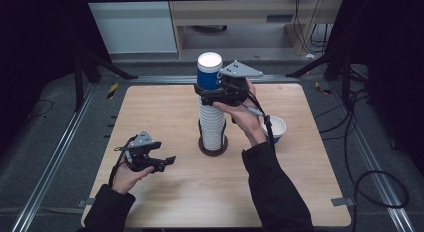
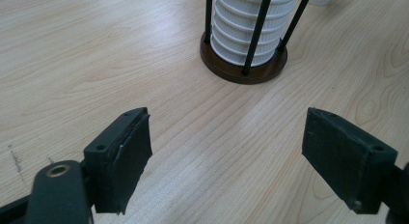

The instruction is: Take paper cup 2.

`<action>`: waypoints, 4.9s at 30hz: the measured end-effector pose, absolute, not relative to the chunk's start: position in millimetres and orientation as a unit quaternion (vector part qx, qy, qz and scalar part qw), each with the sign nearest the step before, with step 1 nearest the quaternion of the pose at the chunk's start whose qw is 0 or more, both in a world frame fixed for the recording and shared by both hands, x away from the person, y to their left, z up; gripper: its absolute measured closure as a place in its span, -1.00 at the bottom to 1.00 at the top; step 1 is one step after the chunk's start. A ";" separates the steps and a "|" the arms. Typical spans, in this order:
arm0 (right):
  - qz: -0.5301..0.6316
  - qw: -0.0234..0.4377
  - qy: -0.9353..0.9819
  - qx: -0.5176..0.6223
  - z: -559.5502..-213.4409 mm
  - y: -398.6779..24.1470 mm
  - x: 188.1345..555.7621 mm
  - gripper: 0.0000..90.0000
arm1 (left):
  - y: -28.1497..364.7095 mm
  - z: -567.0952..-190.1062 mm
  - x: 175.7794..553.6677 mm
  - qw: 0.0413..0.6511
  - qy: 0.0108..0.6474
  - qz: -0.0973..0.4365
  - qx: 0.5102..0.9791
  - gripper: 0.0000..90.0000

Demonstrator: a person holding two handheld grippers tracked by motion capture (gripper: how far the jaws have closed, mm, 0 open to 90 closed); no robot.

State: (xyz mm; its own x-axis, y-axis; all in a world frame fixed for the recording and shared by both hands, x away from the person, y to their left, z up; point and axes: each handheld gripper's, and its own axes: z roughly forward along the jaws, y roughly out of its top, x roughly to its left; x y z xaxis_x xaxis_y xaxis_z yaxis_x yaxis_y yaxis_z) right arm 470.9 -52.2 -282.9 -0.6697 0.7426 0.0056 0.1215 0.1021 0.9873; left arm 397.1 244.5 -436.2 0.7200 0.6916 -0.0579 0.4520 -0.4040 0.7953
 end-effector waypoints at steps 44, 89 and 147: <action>0.594 0.287 0.694 0.289 -257.4 -54.0 467.4 -0.56 | 245.2 -435.0 396.6 0.423 0.346 0.143 0.825 -0.62; 0.614 0.344 0.651 0.285 -220.0 -127.0 415.4 -0.56 | 245.1 -431.4 394.3 0.430 0.342 0.147 0.822 -0.63; 0.526 0.240 0.773 0.261 -363.0 -171.6 376.2 -0.56 | 238.3 -426.2 388.5 0.437 0.325 0.141 0.827 -0.59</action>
State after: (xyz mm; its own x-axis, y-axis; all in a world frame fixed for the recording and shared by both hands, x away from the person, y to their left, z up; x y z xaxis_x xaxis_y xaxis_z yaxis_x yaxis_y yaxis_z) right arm 376.2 -171.6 -363.0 -0.7487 0.6558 -0.0968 0.1504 0.3102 0.9387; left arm 388.5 238.3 -426.2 0.7485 0.6611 -0.0519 0.4149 -0.4059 0.8143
